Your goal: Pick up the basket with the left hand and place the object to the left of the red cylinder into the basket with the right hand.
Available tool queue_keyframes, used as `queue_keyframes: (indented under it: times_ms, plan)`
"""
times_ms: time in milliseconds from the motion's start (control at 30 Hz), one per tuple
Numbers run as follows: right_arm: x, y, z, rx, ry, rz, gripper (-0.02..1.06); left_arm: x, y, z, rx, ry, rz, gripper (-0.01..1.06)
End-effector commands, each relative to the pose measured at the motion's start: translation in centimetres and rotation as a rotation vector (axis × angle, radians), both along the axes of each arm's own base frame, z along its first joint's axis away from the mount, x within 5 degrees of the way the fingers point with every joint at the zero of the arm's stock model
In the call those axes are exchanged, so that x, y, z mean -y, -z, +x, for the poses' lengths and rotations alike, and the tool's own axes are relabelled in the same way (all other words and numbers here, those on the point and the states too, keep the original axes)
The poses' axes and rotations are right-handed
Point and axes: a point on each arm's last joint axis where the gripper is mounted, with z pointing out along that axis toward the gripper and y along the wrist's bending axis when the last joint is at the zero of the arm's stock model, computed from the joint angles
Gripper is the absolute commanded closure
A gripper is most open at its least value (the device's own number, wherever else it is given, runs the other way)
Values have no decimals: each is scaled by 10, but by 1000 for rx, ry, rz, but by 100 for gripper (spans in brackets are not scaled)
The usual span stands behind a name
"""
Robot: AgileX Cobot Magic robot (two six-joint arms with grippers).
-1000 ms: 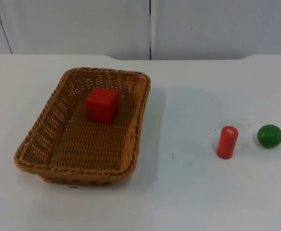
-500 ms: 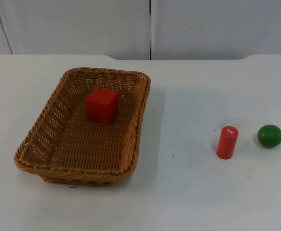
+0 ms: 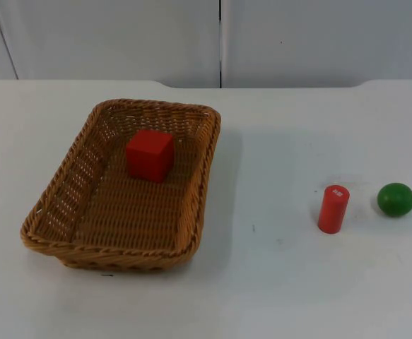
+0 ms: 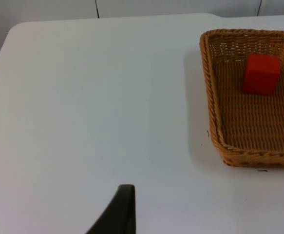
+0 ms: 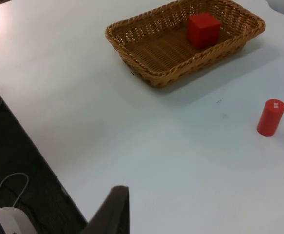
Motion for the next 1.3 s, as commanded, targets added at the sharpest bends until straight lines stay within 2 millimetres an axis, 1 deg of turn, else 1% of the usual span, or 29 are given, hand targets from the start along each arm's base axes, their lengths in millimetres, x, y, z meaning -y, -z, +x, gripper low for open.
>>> queue_keyframes:
  times_ms: [0,300,400,1267]
  plan:
    - [0,1,0,3,2,-2,5,1,2,0,-4,11,-9,0]
    - [0,1,0,3,2,-1,5,1,2,0,-4,11,-9,0]
    - [0,1,0,3,2,-1,-1,1,2,0,-4,11,-9,0]
    - [-1,1,-2,-20,-14,17,-1,1,2,0,-3,8,-6,0]
